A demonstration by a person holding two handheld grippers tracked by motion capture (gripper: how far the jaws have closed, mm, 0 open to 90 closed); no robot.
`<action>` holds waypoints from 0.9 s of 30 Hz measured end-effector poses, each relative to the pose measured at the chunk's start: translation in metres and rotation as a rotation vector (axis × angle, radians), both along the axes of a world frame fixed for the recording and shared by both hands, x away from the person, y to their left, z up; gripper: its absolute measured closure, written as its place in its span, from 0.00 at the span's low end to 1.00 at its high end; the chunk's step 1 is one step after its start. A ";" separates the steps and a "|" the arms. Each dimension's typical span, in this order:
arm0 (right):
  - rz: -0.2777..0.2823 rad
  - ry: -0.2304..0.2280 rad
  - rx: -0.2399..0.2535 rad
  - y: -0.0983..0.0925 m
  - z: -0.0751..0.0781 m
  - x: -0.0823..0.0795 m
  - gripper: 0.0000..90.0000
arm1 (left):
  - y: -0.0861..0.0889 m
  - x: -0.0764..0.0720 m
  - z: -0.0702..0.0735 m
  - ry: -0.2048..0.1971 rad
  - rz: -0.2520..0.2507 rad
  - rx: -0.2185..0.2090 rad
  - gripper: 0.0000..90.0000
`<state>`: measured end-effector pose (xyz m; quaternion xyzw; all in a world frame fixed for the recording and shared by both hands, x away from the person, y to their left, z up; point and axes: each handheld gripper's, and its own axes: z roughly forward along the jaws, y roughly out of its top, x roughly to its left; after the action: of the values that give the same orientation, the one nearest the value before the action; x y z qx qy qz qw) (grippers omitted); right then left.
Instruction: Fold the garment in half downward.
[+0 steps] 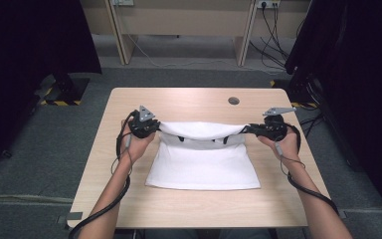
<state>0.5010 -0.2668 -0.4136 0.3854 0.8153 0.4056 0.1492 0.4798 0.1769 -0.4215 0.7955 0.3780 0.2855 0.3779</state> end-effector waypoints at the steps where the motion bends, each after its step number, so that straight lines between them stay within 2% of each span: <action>1: 0.002 0.000 -0.005 0.001 -0.001 -0.002 0.87 | 0.000 -0.001 0.000 0.001 -0.002 0.001 0.91; 17: 0.020 -0.013 0.001 0.002 -0.004 -0.014 0.87 | 0.003 -0.016 -0.007 -0.008 -0.012 -0.013 0.91; 27: 0.041 -0.030 -0.002 0.002 -0.005 -0.027 0.87 | 0.005 -0.033 -0.007 -0.024 -0.030 -0.006 0.91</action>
<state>0.4735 -0.2647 -0.4187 0.3625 0.8210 0.4134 0.1536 0.4467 0.1817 -0.4281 0.7965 0.3623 0.2883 0.3889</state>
